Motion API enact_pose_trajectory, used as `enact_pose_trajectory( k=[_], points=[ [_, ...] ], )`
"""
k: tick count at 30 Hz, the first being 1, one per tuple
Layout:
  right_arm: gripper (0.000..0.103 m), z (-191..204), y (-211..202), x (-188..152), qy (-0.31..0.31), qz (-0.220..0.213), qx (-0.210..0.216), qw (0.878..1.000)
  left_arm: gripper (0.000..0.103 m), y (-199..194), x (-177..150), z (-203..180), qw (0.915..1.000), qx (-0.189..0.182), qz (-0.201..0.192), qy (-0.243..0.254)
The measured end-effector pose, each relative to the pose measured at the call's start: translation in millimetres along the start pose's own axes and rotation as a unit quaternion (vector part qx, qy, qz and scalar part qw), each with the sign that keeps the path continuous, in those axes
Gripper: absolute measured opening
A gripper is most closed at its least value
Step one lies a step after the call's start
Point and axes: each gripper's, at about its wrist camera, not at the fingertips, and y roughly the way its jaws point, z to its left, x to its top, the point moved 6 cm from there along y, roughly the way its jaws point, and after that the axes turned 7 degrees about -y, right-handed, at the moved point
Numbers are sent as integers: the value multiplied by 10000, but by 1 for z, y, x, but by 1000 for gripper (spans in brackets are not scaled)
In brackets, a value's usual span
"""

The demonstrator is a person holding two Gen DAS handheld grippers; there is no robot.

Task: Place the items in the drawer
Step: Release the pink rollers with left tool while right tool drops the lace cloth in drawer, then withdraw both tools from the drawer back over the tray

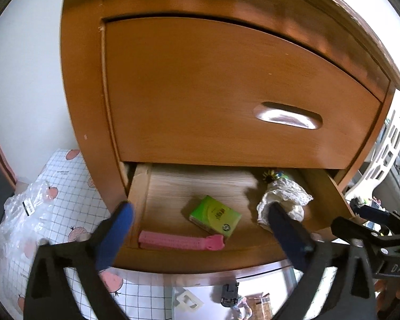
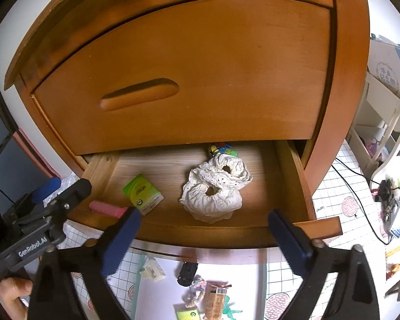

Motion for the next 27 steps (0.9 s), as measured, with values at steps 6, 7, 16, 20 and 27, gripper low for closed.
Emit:
enact_pose_trajectory(
  k=[6,7,16,20,27],
  points=[
    [103,-2,0,0,32,-53,-11,10000,103,-3,0,6,9999,55,-128,-90],
    [103,-2,0,0,71,-55,15,10000,103,-4,0,7,9998,42,-146,-100],
    [103,5,-8,-1,10,-155,53,9999,103,-24,0,4,9983,-91,-536,-187],
    [103,10,-17,-5,56,-292,181,9994,103,-38,-6,2,9974,-167,-664,-238],
    [103,13,-39,-30,55,-638,69,9979,103,-56,-41,0,9971,-198,-691,-245]
  ],
)
